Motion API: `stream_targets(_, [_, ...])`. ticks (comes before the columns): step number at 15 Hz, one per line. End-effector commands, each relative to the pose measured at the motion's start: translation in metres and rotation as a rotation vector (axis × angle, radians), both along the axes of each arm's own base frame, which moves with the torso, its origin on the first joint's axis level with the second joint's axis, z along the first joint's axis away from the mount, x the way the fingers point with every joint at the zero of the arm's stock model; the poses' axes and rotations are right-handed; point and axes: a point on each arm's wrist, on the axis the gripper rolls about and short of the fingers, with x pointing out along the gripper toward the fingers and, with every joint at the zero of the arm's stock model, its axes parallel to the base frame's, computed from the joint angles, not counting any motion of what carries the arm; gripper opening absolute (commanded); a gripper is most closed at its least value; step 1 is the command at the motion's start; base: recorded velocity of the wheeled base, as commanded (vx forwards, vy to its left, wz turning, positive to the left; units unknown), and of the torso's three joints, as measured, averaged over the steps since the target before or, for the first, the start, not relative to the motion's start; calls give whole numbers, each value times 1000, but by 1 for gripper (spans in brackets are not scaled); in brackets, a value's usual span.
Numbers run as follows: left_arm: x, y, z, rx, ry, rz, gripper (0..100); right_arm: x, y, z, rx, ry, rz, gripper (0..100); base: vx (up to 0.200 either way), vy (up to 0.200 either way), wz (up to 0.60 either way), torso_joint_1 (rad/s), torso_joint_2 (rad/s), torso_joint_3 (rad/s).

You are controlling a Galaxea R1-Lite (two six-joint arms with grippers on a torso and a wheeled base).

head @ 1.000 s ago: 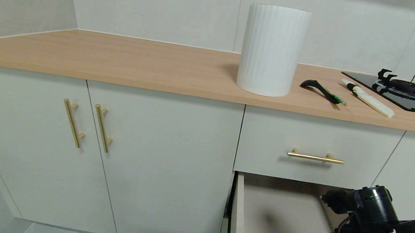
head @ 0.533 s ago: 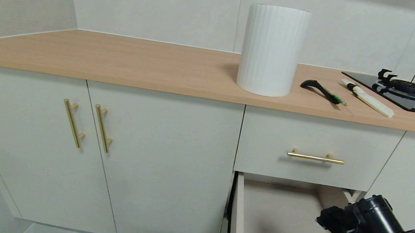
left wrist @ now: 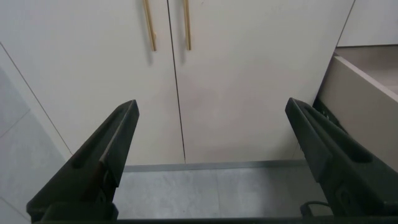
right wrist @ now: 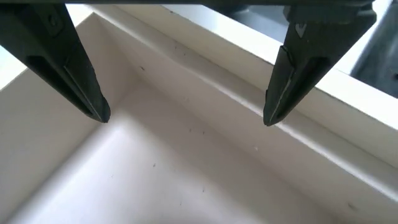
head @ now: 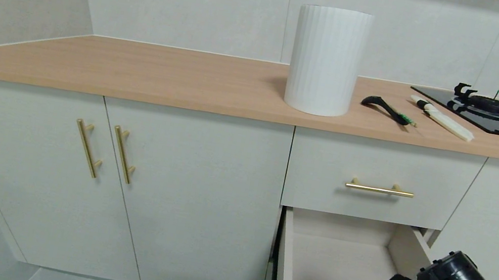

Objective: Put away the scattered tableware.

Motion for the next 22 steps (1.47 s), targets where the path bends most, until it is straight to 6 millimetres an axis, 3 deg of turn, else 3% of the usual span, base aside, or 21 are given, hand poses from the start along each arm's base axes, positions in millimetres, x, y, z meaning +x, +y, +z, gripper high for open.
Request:
stream_targets(1, [0, 0, 0, 0, 1, 0, 100, 7, 5, 11, 51, -43, -55, 100, 0, 0, 0, 0, 0, 0])
stream_targets(4, [0, 0, 0, 0, 1, 0, 100, 20, 13, 30, 167, -89, -212, 100, 0, 0, 0, 0, 0, 0])
stream_targets(6, [0, 0, 0, 0, 1, 0, 100, 28, 8, 40, 218, -134, -274, 100, 0, 0, 0, 0, 0, 0])
stream_targets(9, [0, 0, 0, 0, 0, 0, 100, 40, 2, 44, 264, -205, -318, 100, 0, 0, 0, 0, 0, 0])
stream_targets(22, [0, 0, 0, 0, 0, 0, 100, 44, 1, 47, 283, -273, -337, 100, 0, 0, 0, 7, -34, -27])
